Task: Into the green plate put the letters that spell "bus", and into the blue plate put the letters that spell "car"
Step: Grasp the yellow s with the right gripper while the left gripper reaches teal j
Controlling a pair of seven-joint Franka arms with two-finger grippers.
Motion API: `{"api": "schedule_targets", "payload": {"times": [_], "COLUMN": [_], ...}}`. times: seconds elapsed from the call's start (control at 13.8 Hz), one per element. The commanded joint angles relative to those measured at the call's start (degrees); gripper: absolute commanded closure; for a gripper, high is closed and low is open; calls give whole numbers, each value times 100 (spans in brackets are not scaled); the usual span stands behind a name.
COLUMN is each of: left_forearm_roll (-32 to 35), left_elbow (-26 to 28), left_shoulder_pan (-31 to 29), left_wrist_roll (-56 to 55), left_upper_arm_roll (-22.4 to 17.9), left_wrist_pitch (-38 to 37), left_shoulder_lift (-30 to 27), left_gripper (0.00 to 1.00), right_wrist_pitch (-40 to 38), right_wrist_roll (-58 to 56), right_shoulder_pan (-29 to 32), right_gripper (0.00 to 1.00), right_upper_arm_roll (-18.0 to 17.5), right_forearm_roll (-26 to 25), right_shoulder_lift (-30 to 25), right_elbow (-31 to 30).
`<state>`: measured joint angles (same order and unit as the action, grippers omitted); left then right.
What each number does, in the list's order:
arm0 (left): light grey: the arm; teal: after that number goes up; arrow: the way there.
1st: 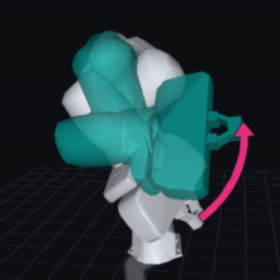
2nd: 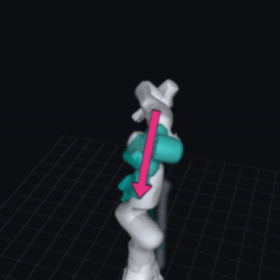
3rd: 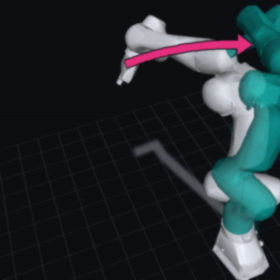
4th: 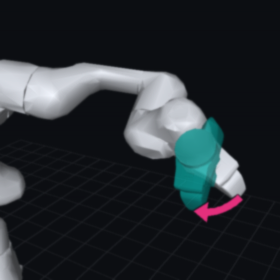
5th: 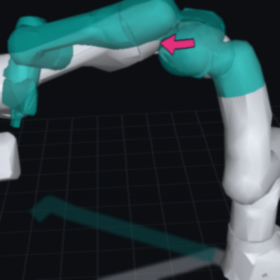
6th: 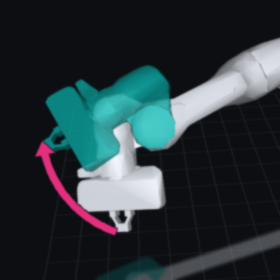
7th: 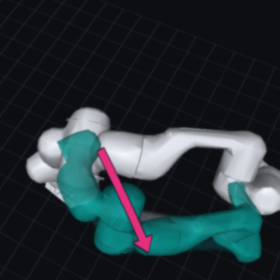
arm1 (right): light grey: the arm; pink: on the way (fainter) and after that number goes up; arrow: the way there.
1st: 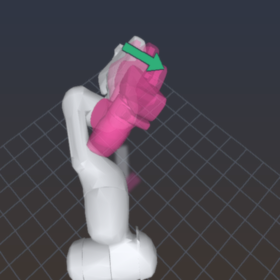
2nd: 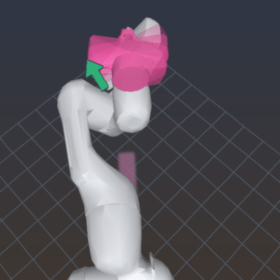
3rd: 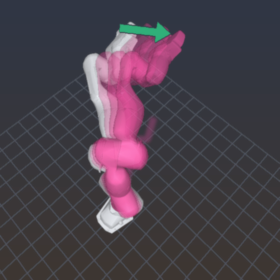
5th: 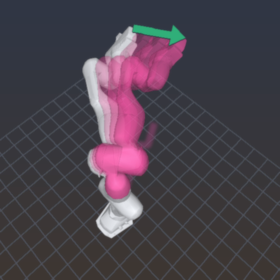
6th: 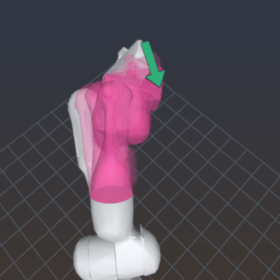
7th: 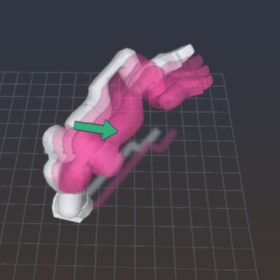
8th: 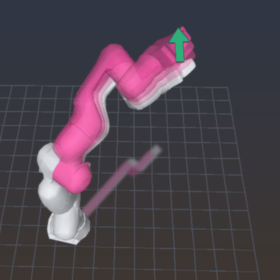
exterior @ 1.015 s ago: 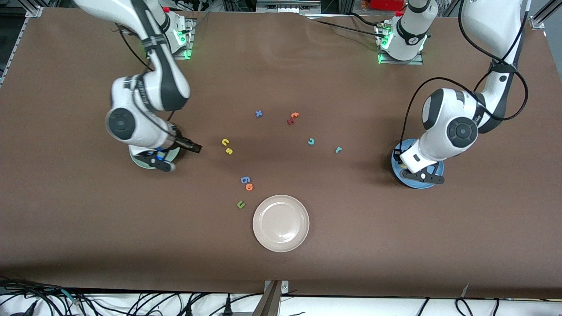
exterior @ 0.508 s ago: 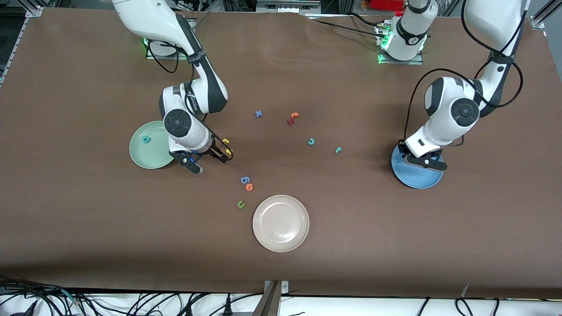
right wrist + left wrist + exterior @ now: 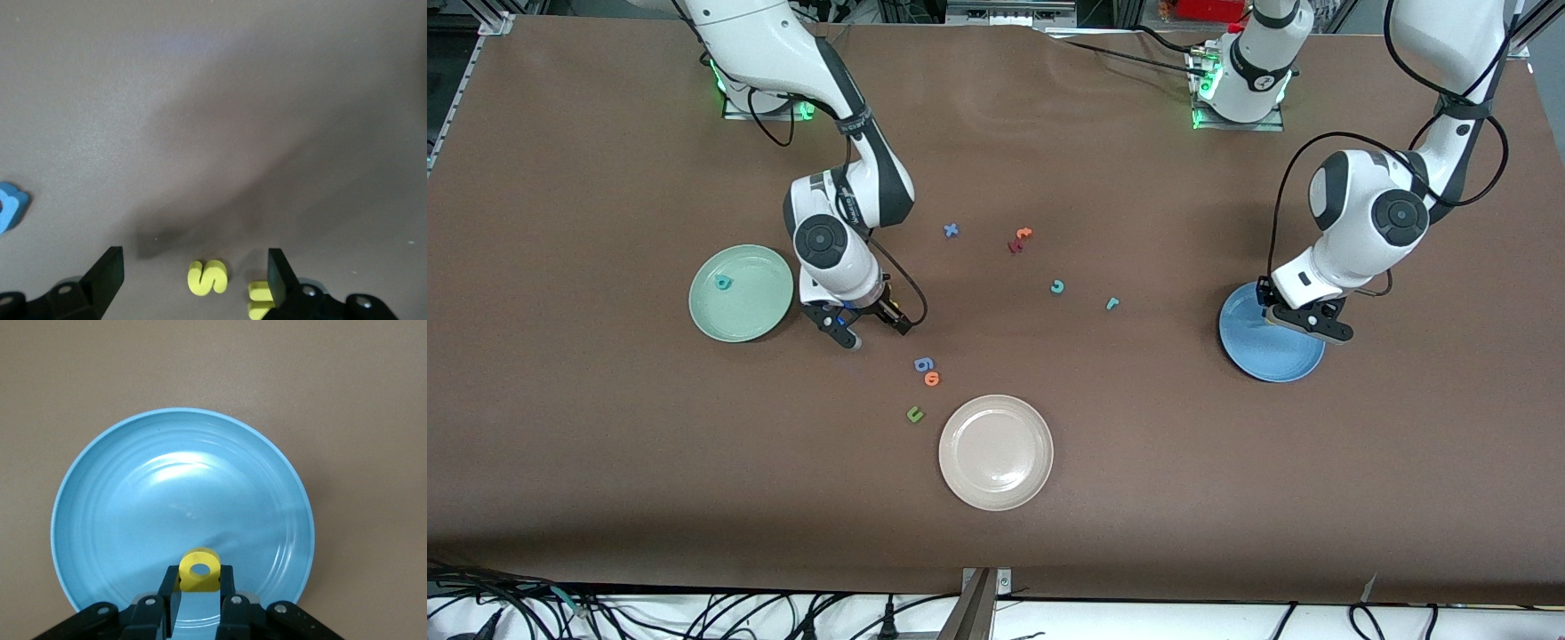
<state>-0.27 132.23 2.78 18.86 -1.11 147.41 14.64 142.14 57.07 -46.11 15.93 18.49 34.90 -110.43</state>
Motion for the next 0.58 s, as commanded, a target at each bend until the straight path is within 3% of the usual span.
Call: {"api": "schedule_targets", "payload": {"times": [0.0, 0.07, 0.15, 0.29, 0.36, 0.51], "left_forearm_roll": [124, 124, 115, 115, 115, 115], "left_elbow": [101, 101, 92, 92, 83, 48], "left_shoulder_pan": [-94, -85, -85, -85, -85, -85], "left_wrist_roll": [179, 171, 145, 118, 109, 65], "left_upper_arm_roll": [58, 66, 67, 67, 67, 75], "left_wrist_pitch": [34, 34, 25, 25, 25, 16], "left_shoulder_lift": [-172, -172, -172, -172, -172, -181], "left_gripper": [83, 78, 65, 32, 23, 19], "right_wrist_pitch": [112, 103, 103, 94, 68, 59], "right_wrist_roll": [49, 49, 49, 58, 93, 146], "right_shoulder_pan": [-108, -117, -117, -161, -179, -188], "right_gripper": [7, 11, 14, 15, 15, 15], "right_upper_arm_roll": [33, 42, 33, -2, -11, -81], "right_forearm_roll": [146, 154, 155, 172, 172, 172], "right_shoulder_lift": [122, 122, 122, 122, 122, 113], "right_elbow": [83, 74, 74, 74, 57, 48]}}
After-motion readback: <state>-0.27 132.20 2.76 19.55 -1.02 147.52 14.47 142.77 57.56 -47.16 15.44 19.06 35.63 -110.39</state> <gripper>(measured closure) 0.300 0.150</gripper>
